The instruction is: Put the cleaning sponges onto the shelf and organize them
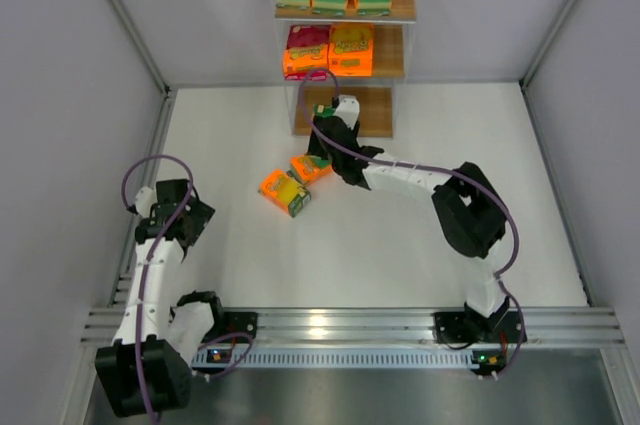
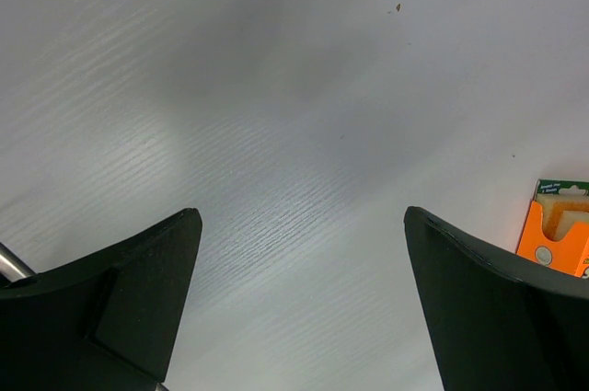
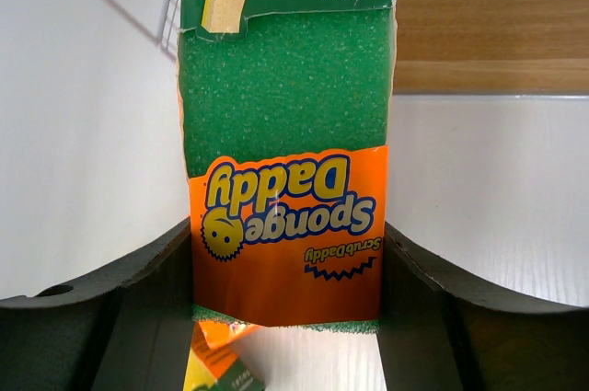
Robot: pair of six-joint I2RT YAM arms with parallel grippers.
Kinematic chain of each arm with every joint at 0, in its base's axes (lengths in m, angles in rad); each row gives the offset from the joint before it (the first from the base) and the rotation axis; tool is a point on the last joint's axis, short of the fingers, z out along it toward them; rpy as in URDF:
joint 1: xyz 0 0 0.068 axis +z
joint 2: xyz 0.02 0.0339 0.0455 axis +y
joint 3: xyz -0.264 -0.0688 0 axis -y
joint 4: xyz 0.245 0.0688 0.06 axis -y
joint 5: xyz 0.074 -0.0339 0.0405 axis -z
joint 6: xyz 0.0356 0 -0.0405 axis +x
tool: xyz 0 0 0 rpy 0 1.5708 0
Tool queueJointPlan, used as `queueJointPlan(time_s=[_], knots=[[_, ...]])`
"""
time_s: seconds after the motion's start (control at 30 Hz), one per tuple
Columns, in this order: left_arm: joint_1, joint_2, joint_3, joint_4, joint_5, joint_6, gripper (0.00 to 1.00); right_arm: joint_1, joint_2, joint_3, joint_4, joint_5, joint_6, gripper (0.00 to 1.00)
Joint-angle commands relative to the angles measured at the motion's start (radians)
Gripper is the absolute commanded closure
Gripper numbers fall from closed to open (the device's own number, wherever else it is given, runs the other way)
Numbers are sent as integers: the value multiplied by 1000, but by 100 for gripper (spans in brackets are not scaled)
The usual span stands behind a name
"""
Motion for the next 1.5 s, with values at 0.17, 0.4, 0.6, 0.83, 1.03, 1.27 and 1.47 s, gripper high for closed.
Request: queueJointPlan(time_s=[0.17,0.4,0.6,0.83,1.03,1.27,1.47], knots=[[-24,-7,1,-10,-18,4,2,-52,117,115,274,18,-40,43],[-41,-8,3,-10,-24,4,2,-75,220,216,363,-36,-85,43],[-64,1,4,-10,-16,9,2,-83,284,259,435,-30,-105,41],[-79,12,10,-10,-14,18,2,-92,364,335,437,-35,-125,40],[-87,18,12,-10,-19,16,2,-95,399,381,409,-36,-143,36],[-90,19,10,-9,-22,18,2,-98,349,352,320,-45,-79,4],[-96,9,9,-9,-21,13,2,-97,243,277,284,-85,-39,1]])
